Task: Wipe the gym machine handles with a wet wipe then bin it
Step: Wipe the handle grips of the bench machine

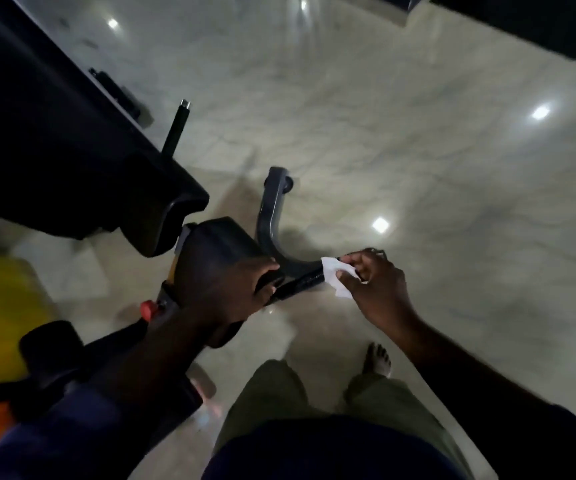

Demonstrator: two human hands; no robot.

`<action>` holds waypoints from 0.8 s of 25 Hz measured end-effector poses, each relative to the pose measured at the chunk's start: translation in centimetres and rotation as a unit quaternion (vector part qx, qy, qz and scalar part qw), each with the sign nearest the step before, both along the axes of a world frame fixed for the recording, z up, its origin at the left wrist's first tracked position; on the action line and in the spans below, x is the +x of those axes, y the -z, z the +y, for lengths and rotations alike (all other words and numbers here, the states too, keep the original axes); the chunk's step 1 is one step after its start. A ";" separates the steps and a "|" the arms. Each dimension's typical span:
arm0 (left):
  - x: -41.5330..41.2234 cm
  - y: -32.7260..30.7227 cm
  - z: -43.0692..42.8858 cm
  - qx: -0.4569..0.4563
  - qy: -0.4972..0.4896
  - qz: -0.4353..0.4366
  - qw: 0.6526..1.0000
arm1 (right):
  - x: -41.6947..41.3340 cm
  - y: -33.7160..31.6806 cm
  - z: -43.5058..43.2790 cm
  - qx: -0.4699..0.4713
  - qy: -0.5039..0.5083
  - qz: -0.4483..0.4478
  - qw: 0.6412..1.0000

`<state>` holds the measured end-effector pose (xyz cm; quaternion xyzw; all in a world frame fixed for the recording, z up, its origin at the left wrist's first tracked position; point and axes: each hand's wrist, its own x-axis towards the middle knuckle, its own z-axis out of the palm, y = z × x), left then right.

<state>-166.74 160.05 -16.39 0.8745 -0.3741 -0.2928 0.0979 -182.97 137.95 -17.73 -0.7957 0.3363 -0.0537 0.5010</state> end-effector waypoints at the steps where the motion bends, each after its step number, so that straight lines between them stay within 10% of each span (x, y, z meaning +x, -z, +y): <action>1: 0.4 0.6 0.3 0.011 0.021 -0.006 1.000 | -0.2 0.7 0.2 0.019 0.002 -0.006 1.000; 12: 7.4 5.4 -1.5 0.068 0.414 -0.128 0.899 | -0.2 6.1 6.8 -0.140 0.146 -0.008 0.979; 20: 7.6 6.3 -1.0 -0.006 0.461 -0.158 0.873 | 3.2 11.3 12.5 -0.265 0.218 -0.109 0.933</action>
